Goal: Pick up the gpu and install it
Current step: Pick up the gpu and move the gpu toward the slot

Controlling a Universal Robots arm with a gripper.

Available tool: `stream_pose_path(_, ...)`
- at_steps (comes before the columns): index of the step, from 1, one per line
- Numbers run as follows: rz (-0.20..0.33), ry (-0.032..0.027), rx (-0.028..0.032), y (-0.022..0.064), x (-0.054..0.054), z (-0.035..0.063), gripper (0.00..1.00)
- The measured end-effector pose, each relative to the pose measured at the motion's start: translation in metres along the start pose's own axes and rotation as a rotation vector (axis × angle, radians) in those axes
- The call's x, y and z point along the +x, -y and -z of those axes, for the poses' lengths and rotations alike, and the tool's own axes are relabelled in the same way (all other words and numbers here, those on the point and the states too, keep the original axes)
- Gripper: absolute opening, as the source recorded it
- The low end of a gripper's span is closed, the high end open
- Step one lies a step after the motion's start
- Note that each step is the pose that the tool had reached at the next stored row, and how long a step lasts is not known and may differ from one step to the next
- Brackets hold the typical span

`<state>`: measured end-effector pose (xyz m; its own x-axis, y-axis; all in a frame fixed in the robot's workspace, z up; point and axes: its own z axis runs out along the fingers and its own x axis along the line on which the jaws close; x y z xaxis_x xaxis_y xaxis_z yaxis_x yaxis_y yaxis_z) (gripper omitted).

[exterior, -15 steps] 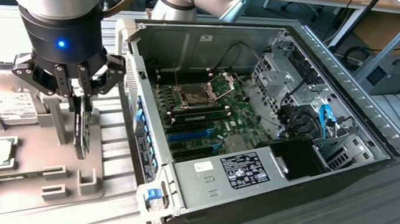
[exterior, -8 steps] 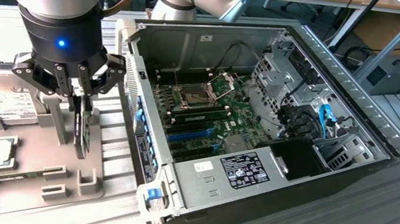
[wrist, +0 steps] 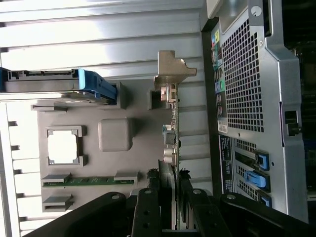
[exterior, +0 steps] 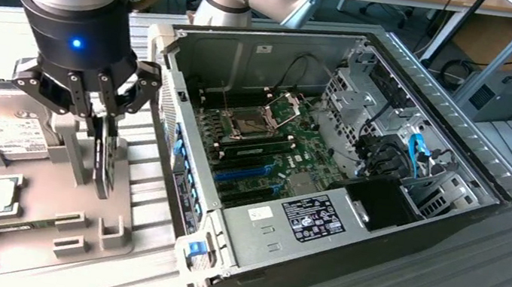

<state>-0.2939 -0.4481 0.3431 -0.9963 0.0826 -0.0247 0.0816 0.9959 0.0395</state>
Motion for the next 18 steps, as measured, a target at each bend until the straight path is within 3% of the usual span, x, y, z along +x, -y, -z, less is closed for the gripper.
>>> stream_pose_path(3,0.0,-0.0001,0.0,-0.0003,0.0,0.0061,0.27)
stream_pose_path(18,0.0,0.0001,-0.0001,-0.0006,-0.001,0.0151,0.27)
